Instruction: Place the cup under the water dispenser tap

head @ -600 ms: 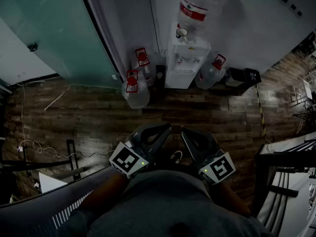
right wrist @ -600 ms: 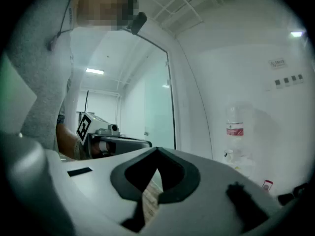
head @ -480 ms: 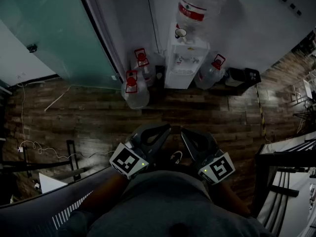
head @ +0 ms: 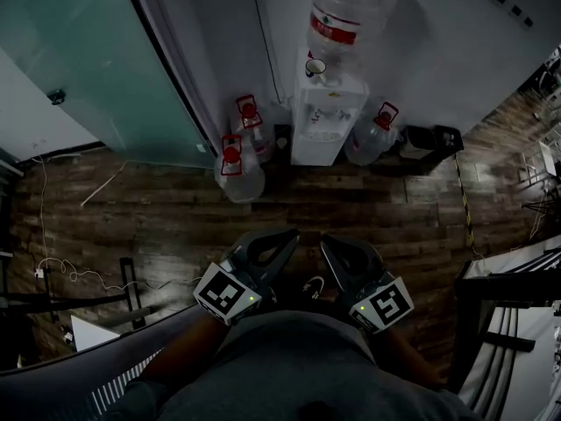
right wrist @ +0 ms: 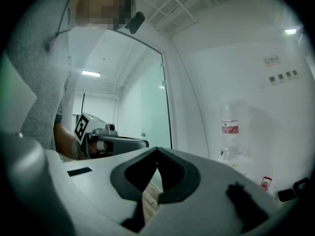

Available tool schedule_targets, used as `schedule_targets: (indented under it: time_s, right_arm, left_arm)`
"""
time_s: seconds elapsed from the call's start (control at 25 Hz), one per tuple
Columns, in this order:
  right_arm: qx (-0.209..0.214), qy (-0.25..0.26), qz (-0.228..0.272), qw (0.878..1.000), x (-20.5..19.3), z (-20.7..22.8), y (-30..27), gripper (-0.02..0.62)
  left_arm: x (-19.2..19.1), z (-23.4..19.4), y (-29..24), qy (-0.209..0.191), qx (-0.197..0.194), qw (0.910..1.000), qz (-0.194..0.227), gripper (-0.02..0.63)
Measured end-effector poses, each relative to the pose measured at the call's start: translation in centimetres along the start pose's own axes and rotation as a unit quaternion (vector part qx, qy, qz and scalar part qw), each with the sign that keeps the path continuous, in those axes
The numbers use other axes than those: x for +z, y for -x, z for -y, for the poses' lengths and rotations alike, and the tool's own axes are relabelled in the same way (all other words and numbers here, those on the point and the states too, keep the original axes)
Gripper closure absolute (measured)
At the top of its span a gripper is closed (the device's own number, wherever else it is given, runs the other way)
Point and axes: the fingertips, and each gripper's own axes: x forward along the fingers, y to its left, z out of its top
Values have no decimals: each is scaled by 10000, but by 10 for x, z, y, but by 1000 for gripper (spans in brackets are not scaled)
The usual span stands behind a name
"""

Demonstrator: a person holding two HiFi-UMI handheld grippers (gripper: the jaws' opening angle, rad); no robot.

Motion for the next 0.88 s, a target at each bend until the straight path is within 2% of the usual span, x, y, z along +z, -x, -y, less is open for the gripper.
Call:
schedule_targets:
  time_s: [0.4,0.8,0.88]
  right_arm:
    - [-64,103,84,9999,5,45,9,584]
    - [159,120,133,9997,5,90,10,584]
    - [181,103,140,9997,5,98,7,584]
  left_arm:
    - [10,0,-44,-171,21,9998,-20,598]
    - [16,-11,-90,-230,310,9993,14,598]
    - [20,-18,-97,-314,327,9989,148,598]
